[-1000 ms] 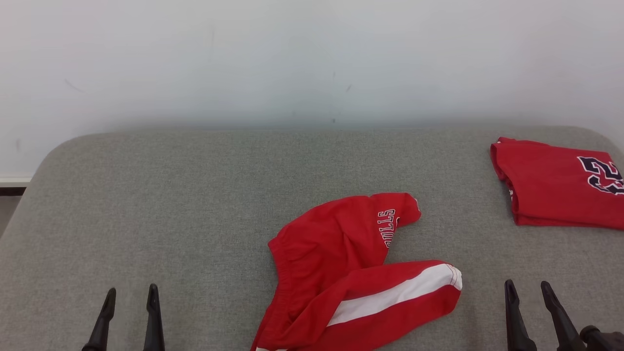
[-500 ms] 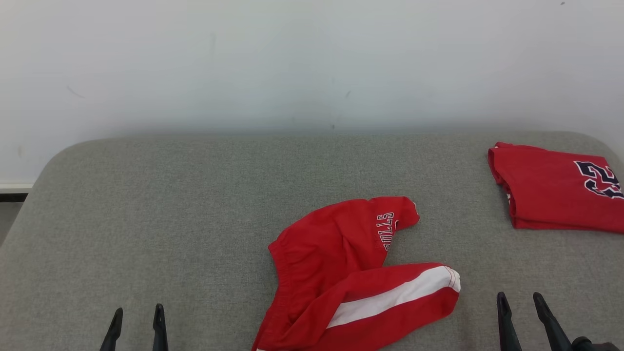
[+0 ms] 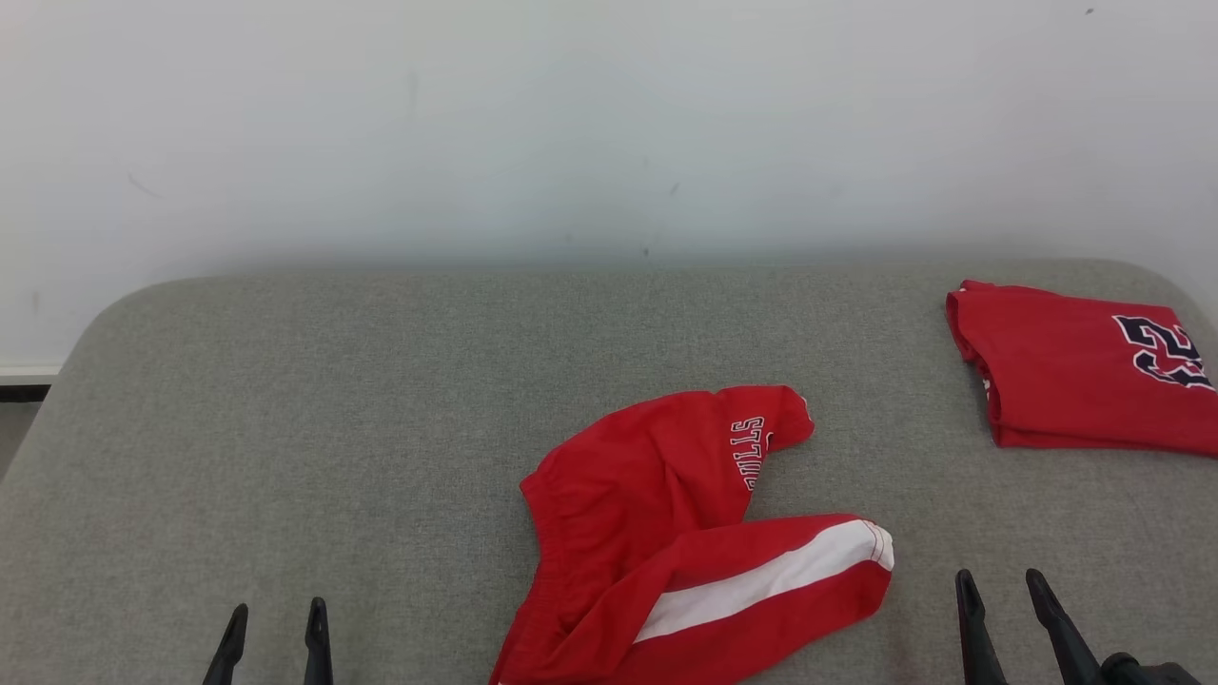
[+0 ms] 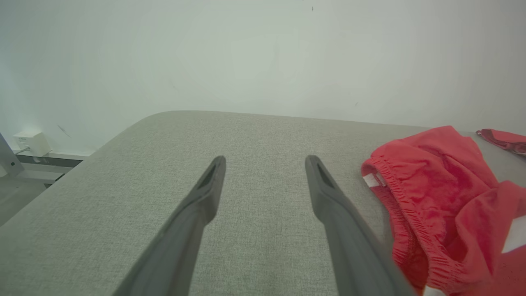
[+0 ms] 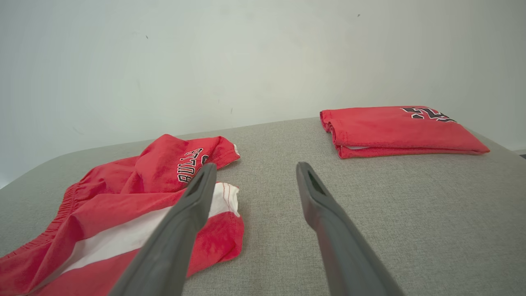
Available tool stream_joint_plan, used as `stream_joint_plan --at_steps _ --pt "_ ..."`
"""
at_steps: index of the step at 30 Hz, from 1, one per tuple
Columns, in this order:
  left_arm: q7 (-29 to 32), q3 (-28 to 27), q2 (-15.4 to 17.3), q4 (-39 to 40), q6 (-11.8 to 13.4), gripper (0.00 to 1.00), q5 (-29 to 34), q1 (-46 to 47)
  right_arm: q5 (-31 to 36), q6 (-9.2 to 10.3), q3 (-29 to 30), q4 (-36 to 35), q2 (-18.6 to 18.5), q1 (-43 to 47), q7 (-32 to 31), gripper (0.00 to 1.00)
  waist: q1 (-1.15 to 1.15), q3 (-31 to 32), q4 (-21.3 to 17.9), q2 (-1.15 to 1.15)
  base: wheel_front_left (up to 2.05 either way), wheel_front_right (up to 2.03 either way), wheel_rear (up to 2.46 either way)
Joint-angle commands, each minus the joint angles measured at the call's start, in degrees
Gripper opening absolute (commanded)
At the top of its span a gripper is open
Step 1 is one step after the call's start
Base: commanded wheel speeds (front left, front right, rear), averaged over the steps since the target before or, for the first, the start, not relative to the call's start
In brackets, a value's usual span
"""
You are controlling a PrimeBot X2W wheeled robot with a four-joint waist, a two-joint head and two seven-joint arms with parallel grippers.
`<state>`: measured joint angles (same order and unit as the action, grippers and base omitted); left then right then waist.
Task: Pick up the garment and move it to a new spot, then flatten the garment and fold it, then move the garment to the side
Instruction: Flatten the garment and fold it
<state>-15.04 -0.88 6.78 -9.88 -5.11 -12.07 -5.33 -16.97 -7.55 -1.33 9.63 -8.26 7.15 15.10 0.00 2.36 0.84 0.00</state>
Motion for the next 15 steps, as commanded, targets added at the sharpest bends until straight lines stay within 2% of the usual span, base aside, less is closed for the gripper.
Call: stream_joint_plan --at_steps 1,7,10,15 --pt "-0.17 -0.28 -0.26 -0.03 -0.27 1.0 0.92 0.49 -0.04 0.17 -0.1 0.08 -0.26 -0.16 -0.02 1.0 0.0 0.04 -0.17 0.0 0.0 0.0 0.0" --pt "-0.16 -0.53 -0.61 0.08 -0.71 1.0 1.05 0.67 -0.01 0.17 -0.16 0.2 -0.26 -0.29 -0.02 1.0 0.0 -0.04 -0.3 0.0 0.0 0.0 0.0" --pt "-0.16 -0.01 -0.56 -0.24 -1.14 1.0 0.91 1.33 0.34 0.17 -1.41 0.48 -1.6 -1.31 -0.27 1.0 0.0 -0.27 -0.25 0.0 0.0 0.0 0.0" --pt "-0.08 5.41 0.7 -1.99 -2.02 1.0 1.35 3.52 -0.12 0.16 -2.8 2.35 -4.65 -4.06 -0.63 1.0 0.0 -0.72 0.65 0.0 0.0 0.0 0.0"
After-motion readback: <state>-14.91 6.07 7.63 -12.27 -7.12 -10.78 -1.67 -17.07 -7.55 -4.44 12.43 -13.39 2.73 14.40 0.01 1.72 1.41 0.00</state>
